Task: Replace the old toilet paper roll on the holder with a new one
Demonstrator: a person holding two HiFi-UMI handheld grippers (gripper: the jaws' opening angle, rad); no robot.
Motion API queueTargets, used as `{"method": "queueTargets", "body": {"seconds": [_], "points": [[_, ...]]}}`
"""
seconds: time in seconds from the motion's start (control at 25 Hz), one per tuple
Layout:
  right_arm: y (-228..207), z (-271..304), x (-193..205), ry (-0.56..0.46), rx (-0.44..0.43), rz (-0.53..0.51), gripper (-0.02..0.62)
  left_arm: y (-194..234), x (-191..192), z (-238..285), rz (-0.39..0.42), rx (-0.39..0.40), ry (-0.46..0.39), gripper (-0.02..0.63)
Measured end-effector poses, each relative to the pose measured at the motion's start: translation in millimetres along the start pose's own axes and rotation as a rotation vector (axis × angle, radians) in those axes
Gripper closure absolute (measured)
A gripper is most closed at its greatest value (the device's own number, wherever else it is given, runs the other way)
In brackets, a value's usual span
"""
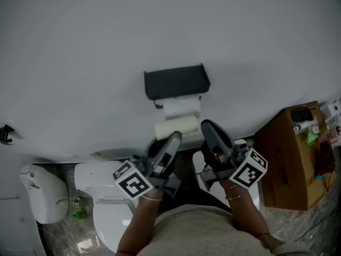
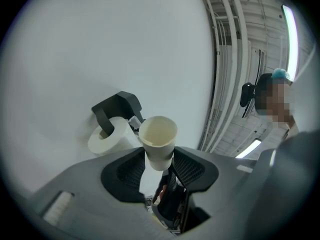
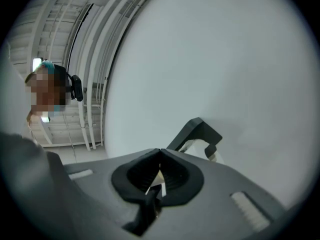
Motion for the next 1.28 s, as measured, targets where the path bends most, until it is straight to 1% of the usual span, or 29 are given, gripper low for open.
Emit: {"method": "queueTargets", "body": {"seconds": [0.24,0.48,0.72,1.0,1.28], "points": [[-1.2,2.4,-1.4,0.035,-0.027,-0.06,0.591,5.2,1.2,5.1,0.003,-0.026,-0.012,0.42],[-2.0,6.7,-2.1,0.055,-0.046,-0.079,0.592,9.3,2.6,9.2,0.005,-0.034,-0.019,0.42],[-6.0,8.1,-5.8,0.03,-0.023,-0.08,0.592,14.7,2.0,12.0,0.001,-0.03,-0.018,0.42],[2.4,17.0,-3.3,0.004,-0.008,-0.084,0.592,14.7,-7.3,5.7,0.01,-0.019,-0.004,0.42],[16.6,21.8,0.3,0.008,-0.008,-0.115,0.591,11.9,-15.4,-1.0,-0.019,-0.007,0.003,0.42]]}}
Point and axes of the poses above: the fingertips, and each gripper's own axes: z forward along the fingers, y to its left, x out of its underside, the point moved 3 cm from there along -z, backward along the fingers, and after that the axes turned 1 degree about z, right-handed, at the moved point
